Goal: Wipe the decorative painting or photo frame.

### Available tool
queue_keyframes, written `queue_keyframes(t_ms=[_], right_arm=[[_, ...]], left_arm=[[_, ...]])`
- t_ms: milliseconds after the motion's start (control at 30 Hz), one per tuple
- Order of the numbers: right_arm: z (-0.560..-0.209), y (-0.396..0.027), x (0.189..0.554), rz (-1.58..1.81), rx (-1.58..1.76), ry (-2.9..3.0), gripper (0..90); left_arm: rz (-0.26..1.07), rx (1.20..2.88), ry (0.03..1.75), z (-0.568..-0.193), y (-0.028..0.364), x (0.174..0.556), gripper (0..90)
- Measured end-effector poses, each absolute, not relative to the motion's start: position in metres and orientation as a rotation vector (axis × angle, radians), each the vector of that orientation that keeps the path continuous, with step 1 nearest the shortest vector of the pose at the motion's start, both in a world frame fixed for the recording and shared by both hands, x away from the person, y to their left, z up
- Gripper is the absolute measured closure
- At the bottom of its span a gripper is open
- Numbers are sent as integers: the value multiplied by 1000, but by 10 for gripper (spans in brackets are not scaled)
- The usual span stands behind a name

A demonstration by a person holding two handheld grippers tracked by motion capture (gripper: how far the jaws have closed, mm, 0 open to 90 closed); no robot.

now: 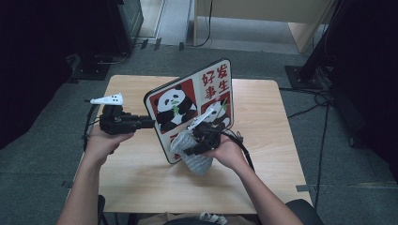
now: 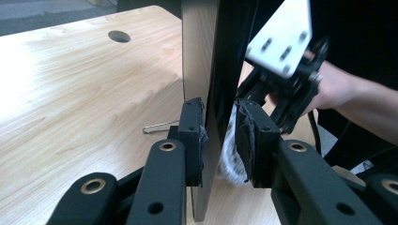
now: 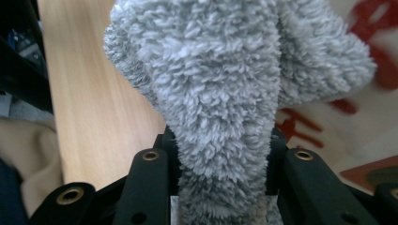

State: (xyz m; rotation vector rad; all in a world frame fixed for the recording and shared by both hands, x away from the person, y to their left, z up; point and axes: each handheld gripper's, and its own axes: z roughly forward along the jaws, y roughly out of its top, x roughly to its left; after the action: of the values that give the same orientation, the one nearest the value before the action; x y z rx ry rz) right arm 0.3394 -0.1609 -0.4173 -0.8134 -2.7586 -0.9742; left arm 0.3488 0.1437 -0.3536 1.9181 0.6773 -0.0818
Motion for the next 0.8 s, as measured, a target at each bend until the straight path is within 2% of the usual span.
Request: queue_keyframes(t_ms=[367, 800], right_arm=[[-352, -149, 344, -1092, -772, -2802, 653], [-295, -126, 347, -1156, -692, -2868, 653]], left_arm=[[-94, 1896, 676, -354, 161, 348, 765], [-102, 1888, 709, -365, 161, 361, 775]])
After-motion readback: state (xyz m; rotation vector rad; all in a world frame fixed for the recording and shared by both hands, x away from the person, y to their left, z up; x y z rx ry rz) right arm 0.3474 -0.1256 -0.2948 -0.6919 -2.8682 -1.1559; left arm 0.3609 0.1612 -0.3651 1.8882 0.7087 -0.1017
